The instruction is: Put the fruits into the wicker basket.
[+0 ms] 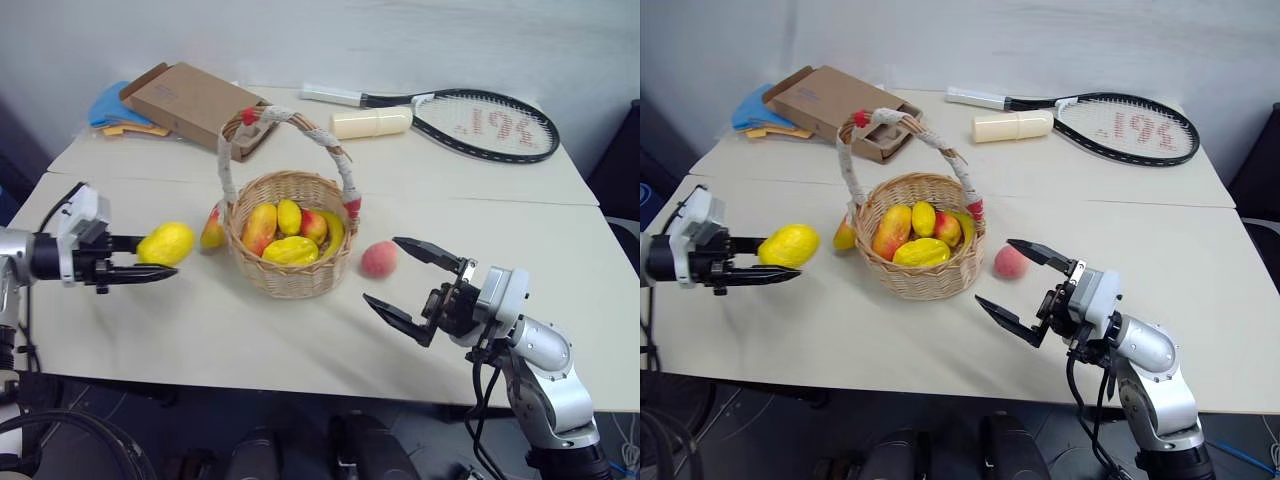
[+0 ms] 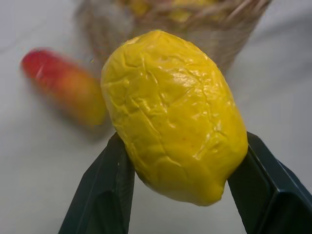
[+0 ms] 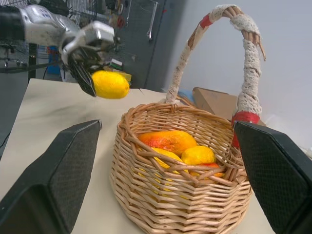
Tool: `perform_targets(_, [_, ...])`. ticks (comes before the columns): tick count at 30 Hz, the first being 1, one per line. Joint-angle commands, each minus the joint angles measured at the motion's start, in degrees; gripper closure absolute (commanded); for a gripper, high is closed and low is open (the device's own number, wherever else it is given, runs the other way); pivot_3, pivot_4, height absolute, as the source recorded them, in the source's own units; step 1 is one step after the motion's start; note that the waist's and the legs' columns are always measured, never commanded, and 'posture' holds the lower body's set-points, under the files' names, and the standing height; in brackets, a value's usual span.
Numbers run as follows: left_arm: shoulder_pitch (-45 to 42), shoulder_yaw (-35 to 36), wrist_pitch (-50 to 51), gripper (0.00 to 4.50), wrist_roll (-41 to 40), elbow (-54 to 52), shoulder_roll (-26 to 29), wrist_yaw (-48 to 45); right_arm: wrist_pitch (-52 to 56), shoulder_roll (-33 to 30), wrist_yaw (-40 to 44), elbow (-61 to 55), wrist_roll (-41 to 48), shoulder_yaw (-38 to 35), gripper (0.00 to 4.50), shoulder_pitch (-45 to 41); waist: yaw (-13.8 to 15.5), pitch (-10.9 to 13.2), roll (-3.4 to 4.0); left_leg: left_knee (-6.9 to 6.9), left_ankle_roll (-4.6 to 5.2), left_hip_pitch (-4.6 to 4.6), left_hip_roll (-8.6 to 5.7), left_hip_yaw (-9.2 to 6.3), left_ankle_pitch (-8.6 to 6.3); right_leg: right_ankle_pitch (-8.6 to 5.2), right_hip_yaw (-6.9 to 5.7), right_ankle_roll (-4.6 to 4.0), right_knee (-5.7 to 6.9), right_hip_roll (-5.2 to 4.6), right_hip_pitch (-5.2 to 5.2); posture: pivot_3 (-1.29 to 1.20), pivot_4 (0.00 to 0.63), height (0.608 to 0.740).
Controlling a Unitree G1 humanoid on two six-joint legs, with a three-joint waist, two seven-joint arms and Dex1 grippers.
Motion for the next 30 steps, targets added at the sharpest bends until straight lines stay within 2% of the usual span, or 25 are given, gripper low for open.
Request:
perform_targets(1, [1.45,3.45,8.61,2.21,-7.33,-17.76,-3.94,9.70,-1.74,1.35,-4.07,0.10,0.24,-4.18,0.00,-1.29,0.26,0.01,0.02,0.01,0.00,0.02,-0.03,0.00,0.00,0.00,0.01,0.00,-0.01,0.00,0.04,0.00,0.150,0.740])
perform_targets(5, [-1.53,1.01,17.64,2.21,-7.56,-26.87,-14.13,27.99,1.03,2.00,-9.23,-2.28,0.63,-6.66,0.00,-2.33,0.36,0.00,0.07,0.13,0.02,-0.01,-0.11,-0.07,0.01,0.03,0.03,0.09,0.00,0.00,0.12,0.00,0.150,0.740])
perform_targets(7, [-3.38,-1.57,18.57,2.21,-6.54,-27.33,-19.47,33.18,2.97,1.44,-10.39,-3.89,0.45,-5.99,0.00,-2.90,0.32,0.00,0.06,0.17,0.01,-0.05,-0.08,-0.09,0.01,0.04,0.05,0.11,0.01,0.09,0.11,0.00,0.150,0.740])
perform_targets(9, [-4.61,-2.98,18.34,2.21,-5.91,-26.93,-22.51,35.79,4.49,1.34,-11.51,-5.17,0.23,-5.41,0.00,-3.45,0.04,0.00,0.06,0.18,0.00,-0.05,-0.05,-0.09,0.01,0.04,0.12,0.11,0.03,0.20,0.10,0.00,0.150,0.740])
perform_targets(11, [-5.17,-4.10,16.50,1.52,-3.80,-25.62,-23.35,37.51,6.24,1.56,-13.09,-6.71,-0.25,-4.54,0.00,-4.38,-0.26,0.00,0.06,0.15,-0.02,0.02,-0.07,-0.10,0.02,0.04,0.31,0.12,0.09,0.33,0.06,0.00,0.150,0.740])
perform_targets(12, [-5.27,-4.36,15.99,1.31,-3.28,-25.23,-23.44,37.95,6.85,1.61,-13.62,-7.21,-0.39,-4.27,0.00,-4.67,-0.41,0.00,0.06,0.11,-0.04,0.07,-0.08,-0.13,0.02,0.04,0.40,0.11,0.12,0.39,0.04,0.00,0.150,0.740])
perform_targets(14, [-3.91,-2.02,12.95,0.73,-3.30,-25.34,-23.05,38.02,8.22,1.69,-14.82,-8.14,-0.50,-3.74,0.00,-5.45,-0.50,0.00,0.06,-0.03,-0.28,0.20,-0.10,-0.16,0.13,0.04,0.52,0.11,0.12,0.46,0.03,0.00,0.150,0.740])
perform_targets(16, [-1.66,1.00,11.42,0.08,-4.69,-26.17,-21.91,37.04,9.01,1.72,-15.32,-8.42,-0.55,-3.51,0.00,-5.91,-0.64,0.00,0.07,-0.11,-0.36,0.27,-0.10,-0.17,0.18,0.04,0.56,0.11,0.12,0.48,0.03,0.00,0.150,0.740])
perform_targets(20, [9.21,11.59,9.47,0.03,-8.60,-28.83,-16.04,31.53,9.61,1.63,-14.99,-7.67,-0.25,-3.29,0.00,-6.90,-1.37,0.01,0.07,-0.32,-0.51,0.45,-0.11,-0.11,0.25,0.04,0.71,0.10,0.11,0.49,0.04,0.00,0.150,0.740])
perform_targets(23, [19.03,22.34,8.39,0.03,-9.75,-26.22,-13.76,30.48,8.94,2.06,-13.93,-6.30,0.06,-2.86,0.00,-7.73,-1.33,0.01,0.08,-0.33,-0.47,0.48,-0.10,-0.14,0.22,0.02,0.71,0.08,0.09,0.48,0.05,0.00,0.150,0.740])
perform_targets(26, [26.16,29.95,5.86,0.03,-8.73,-22.63,-13.64,31.97,7.58,2.26,-11.49,-4.64,0.36,-1.93,0.00,-8.51,-1.24,0.01,0.07,-0.32,-0.37,0.52,-0.11,-0.15,0.17,0.02,0.70,0.07,0.07,0.44,0.09,0.00,0.150,0.740])
perform_targets(30, [37.72,41.55,3.23,0.03,-8.10,-15.16,-16.74,35.28,5.21,2.02,-5.81,-2.68,0.19,0.90,0.00,-9.39,-1.30,0.01,0.06,-0.33,-0.23,0.56,-0.12,-0.16,0.08,0.01,0.68,0.06,-0.04,0.38,0.16,0.00,0.150,0.740])
